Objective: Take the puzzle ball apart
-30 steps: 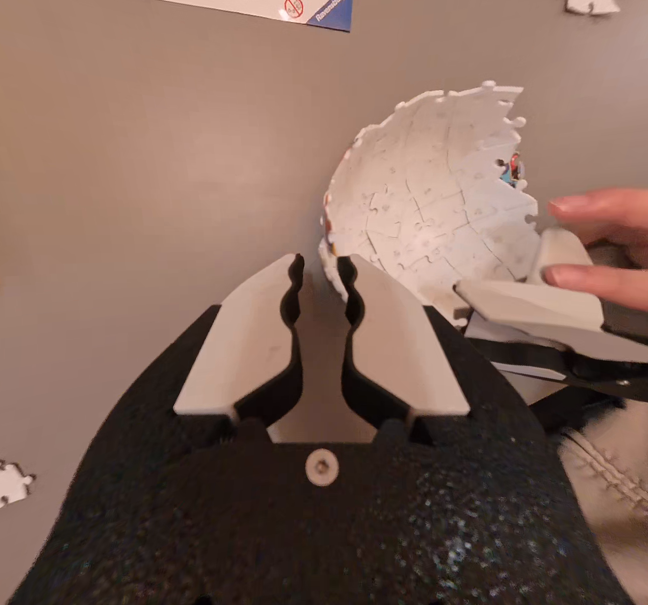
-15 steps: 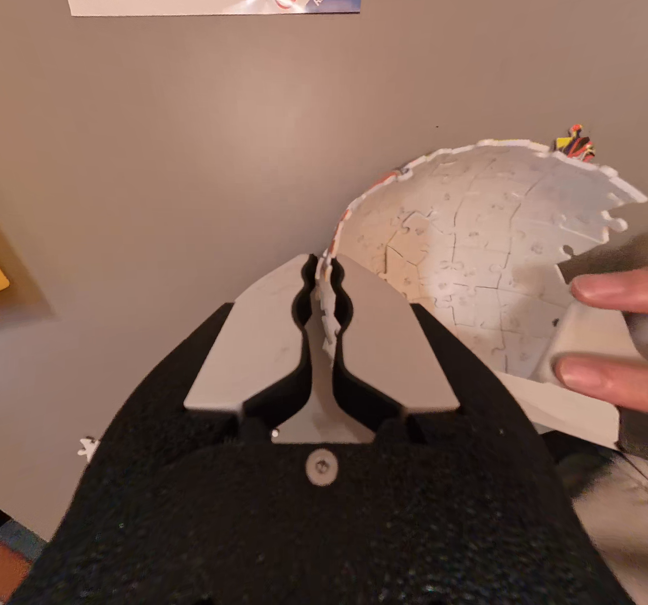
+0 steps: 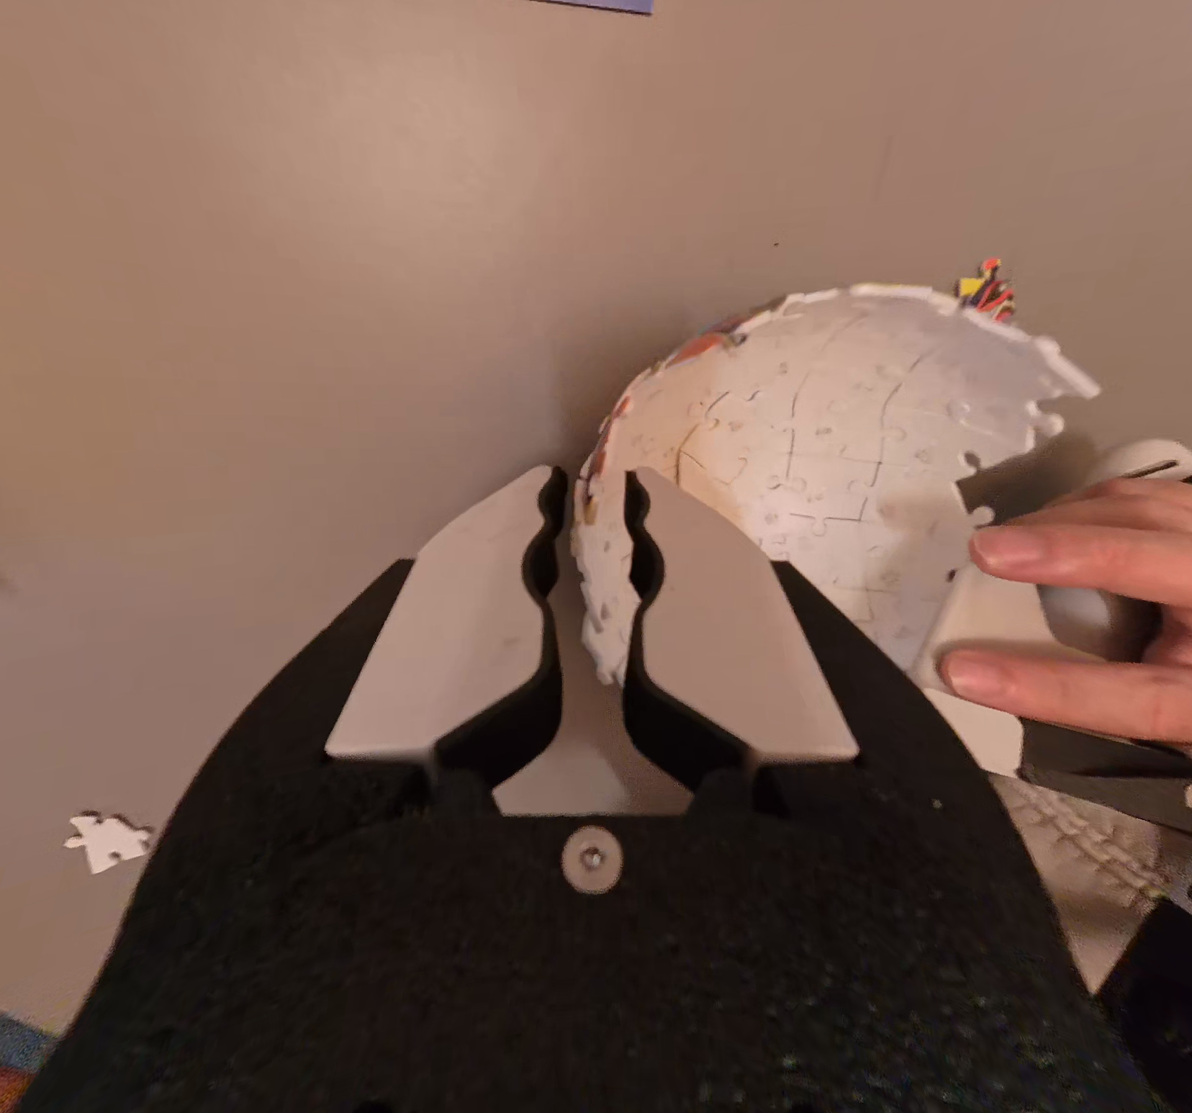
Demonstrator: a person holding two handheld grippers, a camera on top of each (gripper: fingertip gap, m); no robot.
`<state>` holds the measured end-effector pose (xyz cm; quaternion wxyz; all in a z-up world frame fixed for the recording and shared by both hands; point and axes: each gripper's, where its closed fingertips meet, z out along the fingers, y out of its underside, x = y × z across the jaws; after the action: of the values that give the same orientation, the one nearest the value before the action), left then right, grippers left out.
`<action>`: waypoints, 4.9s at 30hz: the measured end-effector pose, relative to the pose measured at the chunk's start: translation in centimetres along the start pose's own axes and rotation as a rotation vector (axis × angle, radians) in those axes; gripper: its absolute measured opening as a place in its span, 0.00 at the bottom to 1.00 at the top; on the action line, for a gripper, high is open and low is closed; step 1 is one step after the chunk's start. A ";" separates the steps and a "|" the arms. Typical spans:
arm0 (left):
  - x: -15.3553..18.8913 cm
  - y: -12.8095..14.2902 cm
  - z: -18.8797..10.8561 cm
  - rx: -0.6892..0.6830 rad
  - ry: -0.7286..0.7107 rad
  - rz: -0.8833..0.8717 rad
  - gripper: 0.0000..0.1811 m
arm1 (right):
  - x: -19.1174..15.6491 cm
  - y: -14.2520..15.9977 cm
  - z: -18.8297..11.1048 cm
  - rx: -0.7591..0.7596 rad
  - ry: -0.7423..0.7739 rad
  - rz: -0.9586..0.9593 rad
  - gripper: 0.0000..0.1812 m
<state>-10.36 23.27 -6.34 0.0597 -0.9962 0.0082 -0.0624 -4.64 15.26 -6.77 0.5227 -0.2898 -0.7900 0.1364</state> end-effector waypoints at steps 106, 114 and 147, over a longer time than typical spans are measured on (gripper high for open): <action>-4.6 10.3 2.5 0.512 -0.039 0.101 0.30 | 2.4 -3.5 5.4 0.276 -0.488 0.283 0.80; -4.7 10.1 2.4 0.549 -0.009 0.125 0.29 | 2.4 -1.5 4.3 0.268 -0.623 0.290 0.75; -4.7 11.4 2.0 0.505 0.049 0.083 0.34 | 1.4 -2.7 5.9 0.201 -0.418 -0.191 0.69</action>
<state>-14.83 12.30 -10.30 0.3087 -0.9468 0.0346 -0.0839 -11.19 14.49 -6.75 0.3846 -0.1259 -0.8873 0.2213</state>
